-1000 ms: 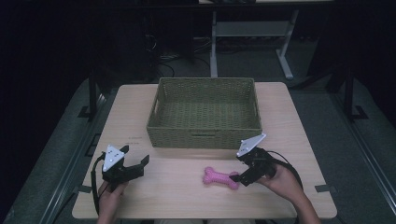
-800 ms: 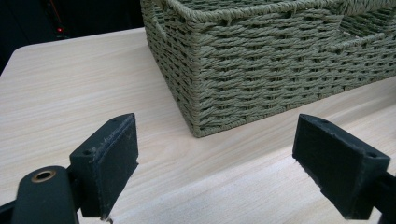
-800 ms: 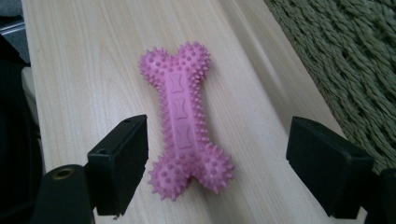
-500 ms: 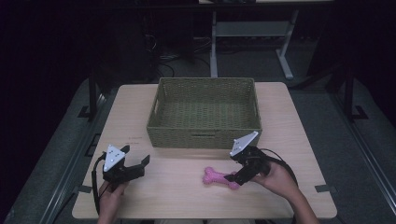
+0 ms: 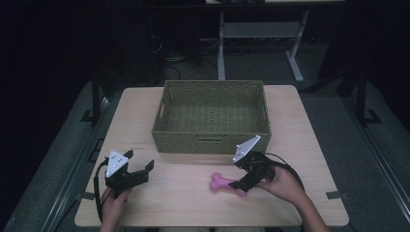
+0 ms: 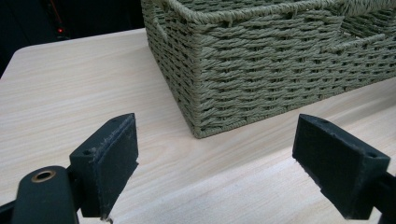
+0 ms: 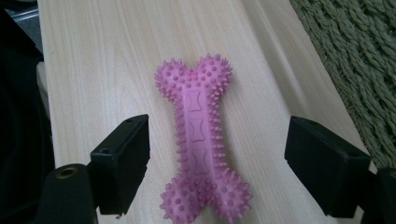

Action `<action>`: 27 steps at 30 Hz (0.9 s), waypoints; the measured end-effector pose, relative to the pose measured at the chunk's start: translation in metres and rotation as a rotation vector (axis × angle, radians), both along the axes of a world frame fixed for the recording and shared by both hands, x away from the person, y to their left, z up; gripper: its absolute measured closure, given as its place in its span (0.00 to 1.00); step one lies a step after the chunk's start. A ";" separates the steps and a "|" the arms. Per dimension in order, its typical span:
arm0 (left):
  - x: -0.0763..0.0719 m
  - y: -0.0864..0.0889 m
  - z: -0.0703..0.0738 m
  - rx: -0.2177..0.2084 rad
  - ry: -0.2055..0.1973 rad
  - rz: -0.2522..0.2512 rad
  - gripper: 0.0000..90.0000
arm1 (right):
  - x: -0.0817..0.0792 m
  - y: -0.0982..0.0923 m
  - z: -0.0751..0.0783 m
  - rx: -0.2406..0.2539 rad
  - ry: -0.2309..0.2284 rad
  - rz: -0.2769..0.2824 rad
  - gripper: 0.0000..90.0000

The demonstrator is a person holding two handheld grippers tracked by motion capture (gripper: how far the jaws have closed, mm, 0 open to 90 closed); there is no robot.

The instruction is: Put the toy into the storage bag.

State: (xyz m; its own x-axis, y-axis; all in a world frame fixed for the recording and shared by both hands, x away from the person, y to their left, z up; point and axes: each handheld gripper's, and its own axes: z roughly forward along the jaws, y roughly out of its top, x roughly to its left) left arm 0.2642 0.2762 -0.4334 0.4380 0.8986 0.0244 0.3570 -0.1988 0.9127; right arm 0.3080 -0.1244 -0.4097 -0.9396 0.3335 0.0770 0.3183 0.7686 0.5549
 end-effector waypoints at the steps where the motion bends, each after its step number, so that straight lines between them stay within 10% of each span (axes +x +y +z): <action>1: 0.000 0.000 0.000 0.001 0.000 -0.001 0.15 | 0.000 0.001 0.000 -0.002 0.005 -0.002 0.24; 27: 0.000 0.001 0.000 -0.002 -0.001 0.000 0.15 | 0.003 0.018 -0.017 -0.097 0.050 0.056 0.32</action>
